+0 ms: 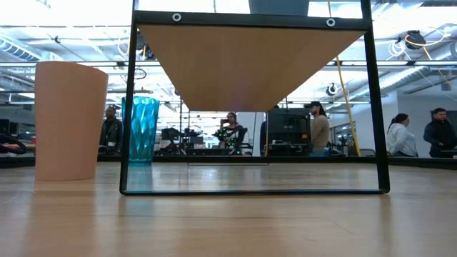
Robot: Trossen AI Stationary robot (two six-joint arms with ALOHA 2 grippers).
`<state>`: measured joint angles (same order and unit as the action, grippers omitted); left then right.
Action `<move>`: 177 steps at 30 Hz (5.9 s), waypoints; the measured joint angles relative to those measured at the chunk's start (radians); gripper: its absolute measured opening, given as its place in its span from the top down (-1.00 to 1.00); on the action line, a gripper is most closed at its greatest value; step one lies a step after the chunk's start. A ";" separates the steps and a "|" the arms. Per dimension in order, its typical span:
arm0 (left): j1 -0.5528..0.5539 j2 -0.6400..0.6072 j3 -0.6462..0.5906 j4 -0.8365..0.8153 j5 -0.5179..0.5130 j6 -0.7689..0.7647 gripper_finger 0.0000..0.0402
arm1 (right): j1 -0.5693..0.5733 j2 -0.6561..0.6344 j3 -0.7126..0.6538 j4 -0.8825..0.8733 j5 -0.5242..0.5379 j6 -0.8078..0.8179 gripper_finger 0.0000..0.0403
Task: Stack small to large cups/mugs on shelf
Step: Put the orange cup on the shelf
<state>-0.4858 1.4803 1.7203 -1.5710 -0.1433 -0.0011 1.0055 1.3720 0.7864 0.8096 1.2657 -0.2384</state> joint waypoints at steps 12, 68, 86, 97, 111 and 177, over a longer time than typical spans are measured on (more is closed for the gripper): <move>0.013 0.000 -0.197 0.042 0.048 -0.065 0.46 | -0.043 0.000 0.000 -0.117 -0.025 0.125 0.99; -0.053 0.001 -0.486 0.345 0.047 -0.072 0.98 | -0.042 0.000 0.000 -0.225 -0.023 0.218 1.00; -0.011 0.001 -0.018 0.011 0.046 0.075 0.99 | -0.042 0.000 0.000 -0.238 -0.023 0.208 1.00; 0.074 0.000 0.161 -0.001 0.095 0.240 0.99 | -0.042 0.000 0.000 -0.239 -0.023 0.208 1.00; 0.144 0.001 0.338 0.000 0.094 0.389 1.00 | -0.042 0.000 0.000 -0.272 -0.023 0.225 1.00; 0.374 0.204 0.271 0.029 0.093 0.499 0.92 | -0.043 0.000 0.000 -0.280 -0.038 0.216 1.00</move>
<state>-0.1116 1.6839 1.9915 -1.5422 -0.0502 0.4979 0.9629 1.3720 0.7868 0.5297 1.2278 -0.0228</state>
